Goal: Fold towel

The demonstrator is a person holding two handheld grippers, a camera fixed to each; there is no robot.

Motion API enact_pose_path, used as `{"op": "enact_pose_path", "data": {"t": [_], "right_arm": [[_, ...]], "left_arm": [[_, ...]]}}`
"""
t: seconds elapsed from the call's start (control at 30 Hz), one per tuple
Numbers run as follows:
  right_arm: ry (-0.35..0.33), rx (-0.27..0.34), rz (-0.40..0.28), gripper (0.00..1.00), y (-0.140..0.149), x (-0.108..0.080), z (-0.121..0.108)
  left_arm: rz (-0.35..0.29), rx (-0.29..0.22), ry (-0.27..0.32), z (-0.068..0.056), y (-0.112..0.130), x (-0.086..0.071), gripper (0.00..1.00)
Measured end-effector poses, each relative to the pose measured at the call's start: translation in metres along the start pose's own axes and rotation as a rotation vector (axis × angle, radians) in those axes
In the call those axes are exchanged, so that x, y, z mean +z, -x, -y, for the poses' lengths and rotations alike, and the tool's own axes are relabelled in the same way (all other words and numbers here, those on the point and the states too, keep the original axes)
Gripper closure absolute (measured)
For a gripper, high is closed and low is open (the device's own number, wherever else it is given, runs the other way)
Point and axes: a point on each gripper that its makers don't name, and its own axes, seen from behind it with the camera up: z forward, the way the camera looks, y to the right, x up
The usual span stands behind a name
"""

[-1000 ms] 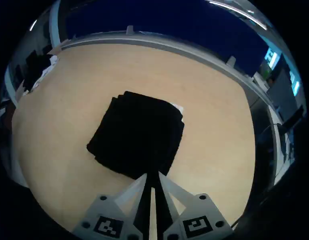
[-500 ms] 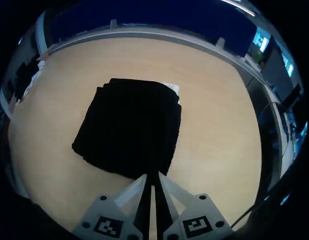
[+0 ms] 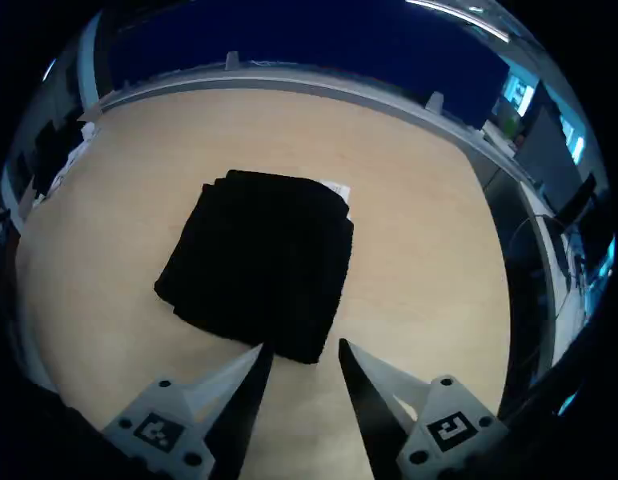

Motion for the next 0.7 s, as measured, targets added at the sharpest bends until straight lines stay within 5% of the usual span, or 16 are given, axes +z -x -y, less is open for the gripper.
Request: {"op": "enact_pose_path", "data": {"t": [0.13, 0.27, 0.7], "right_arm": [[0.016, 0.001, -0.021, 0.25, -0.001, -0.007, -0.003], [0.032, 0.004, -0.058, 0.0, -0.008, -0.013, -0.003], [0.009, 0.012, -0.174, 0.0, -0.051, -0.029, 0.028]], "left_arm": [[-0.005, 0.001, -0.002, 0.002, -0.001, -0.001, 0.03], [-0.014, 0.005, -0.005, 0.004, -0.003, -0.003, 0.03], [-0.052, -0.014, -0.024, 0.018, -0.012, -0.004, 0.03]]}}
